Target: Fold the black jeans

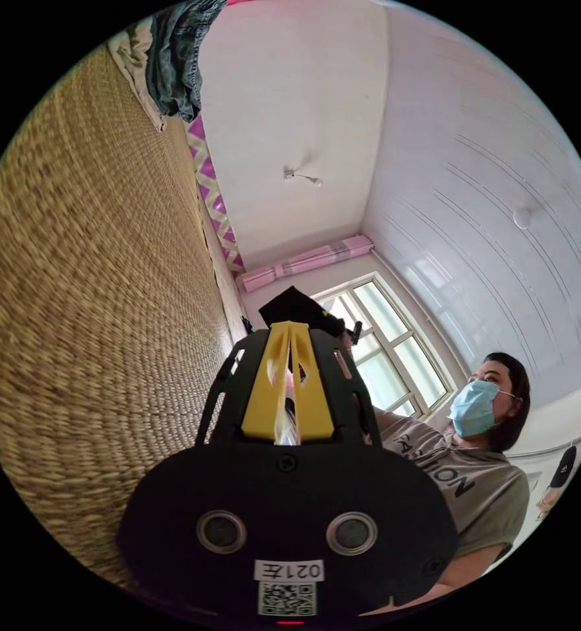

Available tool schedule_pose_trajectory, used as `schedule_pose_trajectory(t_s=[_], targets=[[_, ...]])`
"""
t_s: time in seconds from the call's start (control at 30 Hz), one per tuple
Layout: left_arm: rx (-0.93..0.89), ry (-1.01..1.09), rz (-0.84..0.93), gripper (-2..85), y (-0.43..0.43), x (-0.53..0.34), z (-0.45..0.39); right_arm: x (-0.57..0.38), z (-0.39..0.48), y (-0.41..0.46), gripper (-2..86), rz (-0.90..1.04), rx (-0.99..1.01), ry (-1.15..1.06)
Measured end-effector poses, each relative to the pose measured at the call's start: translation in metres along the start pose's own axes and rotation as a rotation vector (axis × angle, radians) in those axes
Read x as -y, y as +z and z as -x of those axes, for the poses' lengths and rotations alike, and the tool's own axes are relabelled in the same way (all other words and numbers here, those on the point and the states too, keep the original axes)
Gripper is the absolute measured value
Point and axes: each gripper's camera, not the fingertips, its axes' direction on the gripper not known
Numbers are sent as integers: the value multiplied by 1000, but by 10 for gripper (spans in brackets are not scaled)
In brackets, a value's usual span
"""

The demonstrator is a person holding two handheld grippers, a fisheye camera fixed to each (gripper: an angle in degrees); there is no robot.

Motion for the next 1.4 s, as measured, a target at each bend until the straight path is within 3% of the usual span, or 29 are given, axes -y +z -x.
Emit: schedule_pose_trajectory(t_s=[0.13, 0.3, 0.43, 0.63, 0.9, 1.07, 1.17, 1.27, 1.33, 1.4], targets=[[-3, -5, -6, -9, 4, 3, 3, -7, 137, 23, 0, 5, 170, -229], [-10, -4, -5, -9, 9, 7, 7, -93, 307, 145, -6, 258, 342, -418], [-17, 5, -10, -9, 13, 9, 9, -134, 335, 174, -9, 262, 468, -366], [-22, 16, -18, -9, 19, 10, 11, -127, 354, 185, 4, 219, 358, -407], [-26, 18, -22, -9, 28, 9, 15, -75, 470, 270, 95, 307, 357, -530], [-33, 18, -19, -9, 34, 6, 17, -57, 534, 354, 164, 411, 97, -576], [-7, -11, -56, -9, 30, 2, 21, -65, 553, 400, 156, 480, -90, -640], [-20, 26, -76, -9, 29, -3, 17, -64, 558, 408, 97, 474, -117, -733], [-36, 75, -90, -9, 27, -6, 12, -60, 552, 407, 56, 446, -78, -815], [-49, 117, -99, -9, 26, -10, 8, -45, 531, 402, 37, 404, 95, -855]])
